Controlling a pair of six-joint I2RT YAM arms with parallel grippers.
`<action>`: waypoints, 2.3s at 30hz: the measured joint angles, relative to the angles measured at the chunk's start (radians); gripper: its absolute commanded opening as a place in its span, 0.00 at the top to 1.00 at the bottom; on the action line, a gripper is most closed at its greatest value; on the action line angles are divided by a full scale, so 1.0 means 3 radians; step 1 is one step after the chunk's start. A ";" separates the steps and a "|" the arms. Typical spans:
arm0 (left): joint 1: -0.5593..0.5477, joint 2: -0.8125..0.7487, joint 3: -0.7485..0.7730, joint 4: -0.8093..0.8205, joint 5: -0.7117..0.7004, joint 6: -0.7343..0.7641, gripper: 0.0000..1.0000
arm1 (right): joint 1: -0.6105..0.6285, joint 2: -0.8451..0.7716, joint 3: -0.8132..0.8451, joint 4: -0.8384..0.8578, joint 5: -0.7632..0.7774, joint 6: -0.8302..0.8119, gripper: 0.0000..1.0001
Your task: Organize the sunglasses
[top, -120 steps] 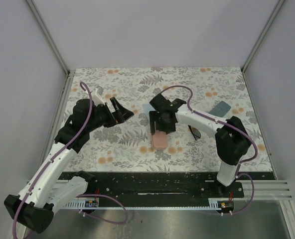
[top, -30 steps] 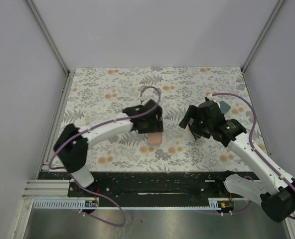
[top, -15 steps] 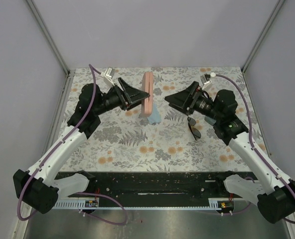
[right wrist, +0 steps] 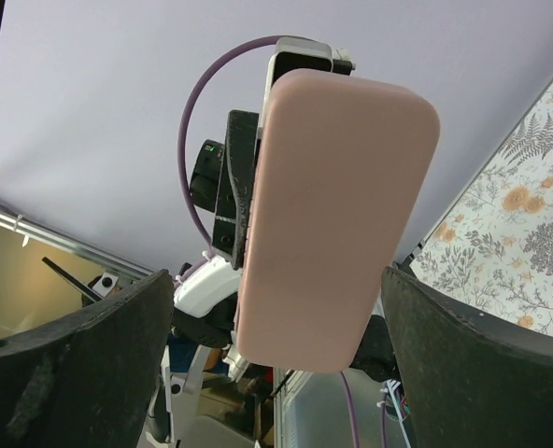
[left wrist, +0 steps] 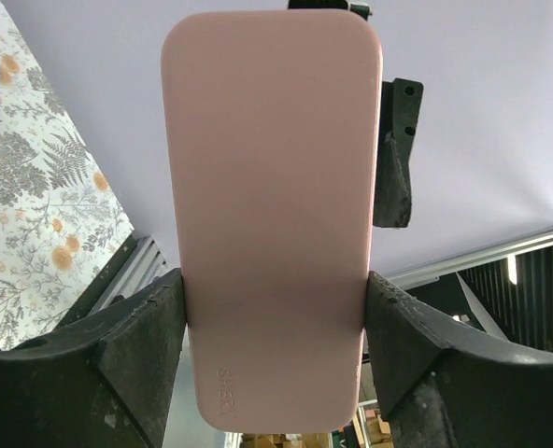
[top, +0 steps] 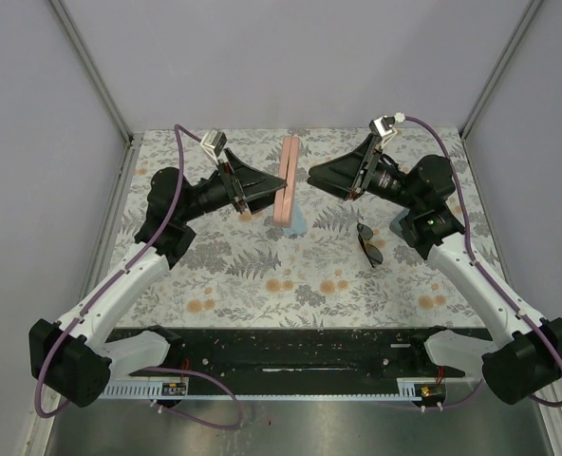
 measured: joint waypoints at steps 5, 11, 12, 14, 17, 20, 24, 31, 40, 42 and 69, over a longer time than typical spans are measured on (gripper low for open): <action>-0.0060 -0.0008 -0.0010 0.0084 0.0011 -0.0050 0.55 | 0.0008 0.0013 0.0000 -0.0004 -0.0004 -0.0001 0.00; -0.0173 -0.0006 -0.0010 0.0125 0.0011 -0.0062 0.55 | 0.0083 0.0079 0.0000 -0.0006 -0.0003 -0.0015 0.00; -0.0186 -0.0006 -0.0010 0.0130 0.0011 -0.0062 0.55 | 0.0095 0.0092 0.0000 -0.0005 -0.0003 -0.0015 0.01; -0.0215 0.0000 -0.0010 0.0148 0.0011 -0.0064 0.55 | 0.0126 0.0123 0.0000 -0.0005 -0.0004 -0.0014 0.04; -0.0235 0.0018 -0.0010 0.0169 0.0010 -0.0062 0.55 | 0.0151 0.0151 0.0000 0.0000 -0.0004 -0.0009 0.16; -0.0240 0.0050 -0.0010 0.0169 0.0009 -0.0062 0.55 | 0.0155 0.0153 0.0000 0.0003 -0.0003 -0.0009 0.26; -0.0243 0.0058 -0.0010 0.0167 0.0008 -0.0036 0.58 | 0.0156 0.0151 0.0000 -0.0006 0.0001 0.0006 0.34; -0.0258 -0.0024 0.0225 -0.0782 -0.0345 0.0586 0.60 | 0.0151 0.0149 0.0150 -0.0696 0.0212 -0.0334 0.41; -0.0553 0.0015 0.0548 -0.1926 -0.1404 0.1344 0.62 | 0.0170 0.0327 0.0552 -0.1957 0.0697 -0.0914 0.40; -0.0641 0.0084 0.0605 -0.2138 -0.1719 0.1498 0.62 | 0.0183 0.0406 0.0599 -0.2202 0.0851 -0.1031 0.39; -0.0904 0.0645 0.1102 -0.3890 -0.3545 0.2335 0.59 | 0.0172 -0.0197 0.0067 -0.2880 0.2027 -0.1420 0.01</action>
